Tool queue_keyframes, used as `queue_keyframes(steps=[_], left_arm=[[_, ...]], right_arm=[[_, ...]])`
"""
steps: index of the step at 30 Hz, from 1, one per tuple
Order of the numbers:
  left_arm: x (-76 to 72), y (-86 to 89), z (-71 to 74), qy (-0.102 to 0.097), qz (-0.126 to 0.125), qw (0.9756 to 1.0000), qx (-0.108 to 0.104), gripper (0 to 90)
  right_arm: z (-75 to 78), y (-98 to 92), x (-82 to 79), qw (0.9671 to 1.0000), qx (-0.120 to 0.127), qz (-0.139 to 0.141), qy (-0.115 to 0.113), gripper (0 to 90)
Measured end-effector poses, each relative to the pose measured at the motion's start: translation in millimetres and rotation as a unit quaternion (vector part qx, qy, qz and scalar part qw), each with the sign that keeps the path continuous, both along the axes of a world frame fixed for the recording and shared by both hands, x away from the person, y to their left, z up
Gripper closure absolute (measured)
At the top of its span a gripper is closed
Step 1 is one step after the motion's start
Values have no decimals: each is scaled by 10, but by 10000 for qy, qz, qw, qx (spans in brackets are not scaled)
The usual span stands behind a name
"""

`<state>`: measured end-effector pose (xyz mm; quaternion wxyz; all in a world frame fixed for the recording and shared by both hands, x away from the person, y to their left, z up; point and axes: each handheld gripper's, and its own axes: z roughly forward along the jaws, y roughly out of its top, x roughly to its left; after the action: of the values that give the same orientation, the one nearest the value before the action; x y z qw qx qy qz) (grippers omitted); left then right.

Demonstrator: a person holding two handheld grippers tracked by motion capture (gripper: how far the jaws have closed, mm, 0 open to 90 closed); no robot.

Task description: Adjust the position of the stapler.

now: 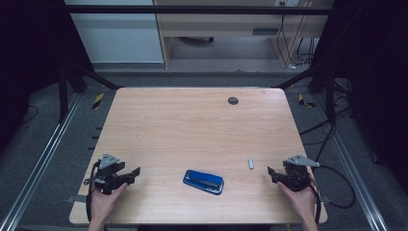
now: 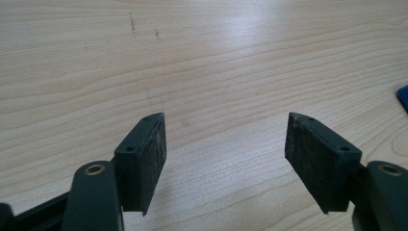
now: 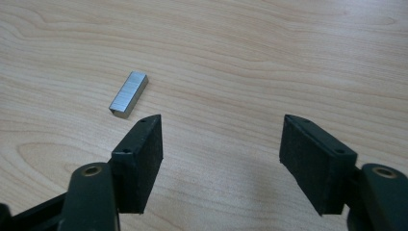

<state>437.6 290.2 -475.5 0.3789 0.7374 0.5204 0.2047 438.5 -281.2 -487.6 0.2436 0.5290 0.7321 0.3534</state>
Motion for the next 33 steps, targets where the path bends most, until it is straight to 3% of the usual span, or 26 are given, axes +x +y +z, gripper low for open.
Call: queue_keyframes(steps=[9, 21, 33], left_arm=[[-24, -5, 8, -19, -65, 10000, 22, 309], [-42, -29, 17, -52, -157, 9998, 56, 309], [-4, -54, 6, -14, -195, 9997, 153, 310]], right_arm=[[55, -13, -39, 9999, 113, 2, 14, 394], [155, 87, -84, 9998, 64, 209, -34, 420], [322, 398, -95, 9959, 67, 899, -4, 419]])
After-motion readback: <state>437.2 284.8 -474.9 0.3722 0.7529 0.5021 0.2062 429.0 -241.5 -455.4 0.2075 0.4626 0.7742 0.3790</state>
